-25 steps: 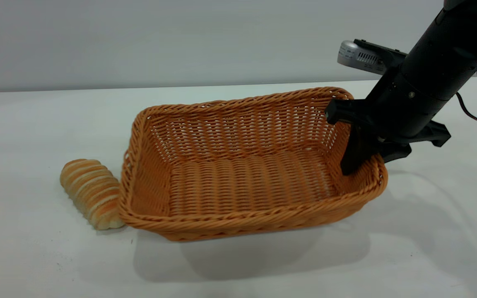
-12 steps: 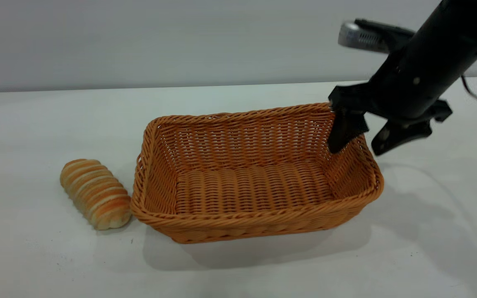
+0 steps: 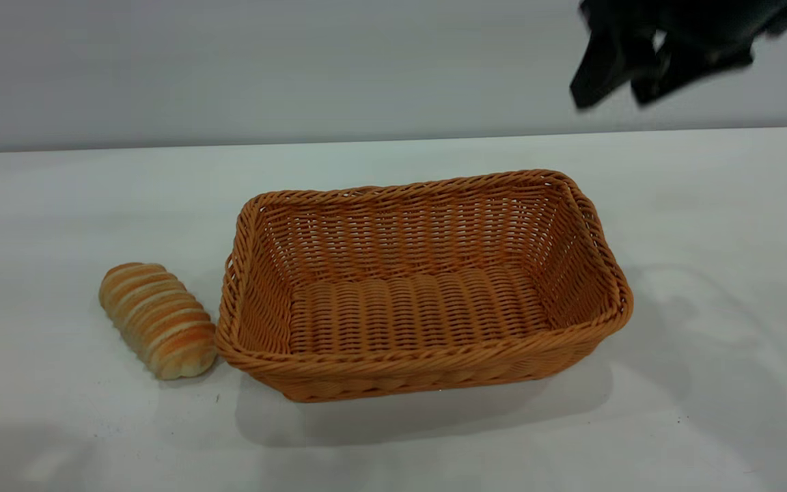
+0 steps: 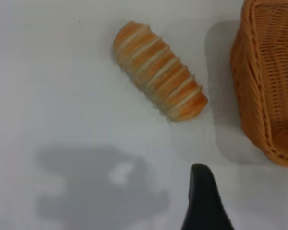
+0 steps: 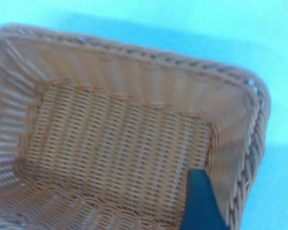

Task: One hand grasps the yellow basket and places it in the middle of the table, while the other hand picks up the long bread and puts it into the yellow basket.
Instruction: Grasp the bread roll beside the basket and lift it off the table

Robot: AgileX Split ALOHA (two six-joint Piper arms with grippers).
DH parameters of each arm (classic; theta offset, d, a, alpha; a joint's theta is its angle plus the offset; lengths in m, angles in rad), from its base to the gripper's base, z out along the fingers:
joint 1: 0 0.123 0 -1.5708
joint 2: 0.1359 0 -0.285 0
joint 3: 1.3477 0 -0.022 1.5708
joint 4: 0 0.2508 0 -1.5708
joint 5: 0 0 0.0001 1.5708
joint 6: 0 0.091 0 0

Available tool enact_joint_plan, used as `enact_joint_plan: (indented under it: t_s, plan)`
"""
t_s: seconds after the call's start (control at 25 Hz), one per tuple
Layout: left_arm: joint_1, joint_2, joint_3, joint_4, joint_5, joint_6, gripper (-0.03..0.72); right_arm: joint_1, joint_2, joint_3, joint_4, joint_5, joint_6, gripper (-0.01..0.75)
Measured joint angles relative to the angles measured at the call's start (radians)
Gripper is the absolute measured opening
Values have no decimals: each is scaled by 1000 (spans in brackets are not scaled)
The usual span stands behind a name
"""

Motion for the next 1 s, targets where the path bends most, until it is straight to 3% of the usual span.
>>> enact_joint_plan:
  t_s: [0.52, 1.0]
  plan:
    - [4, 405, -2, -1, -320, -100, 517, 2, -174, 1, 12, 83, -28, 540]
    - [90, 677, -11, -1, -561, -334, 517, 88, -174, 1, 27, 84, -72, 538]
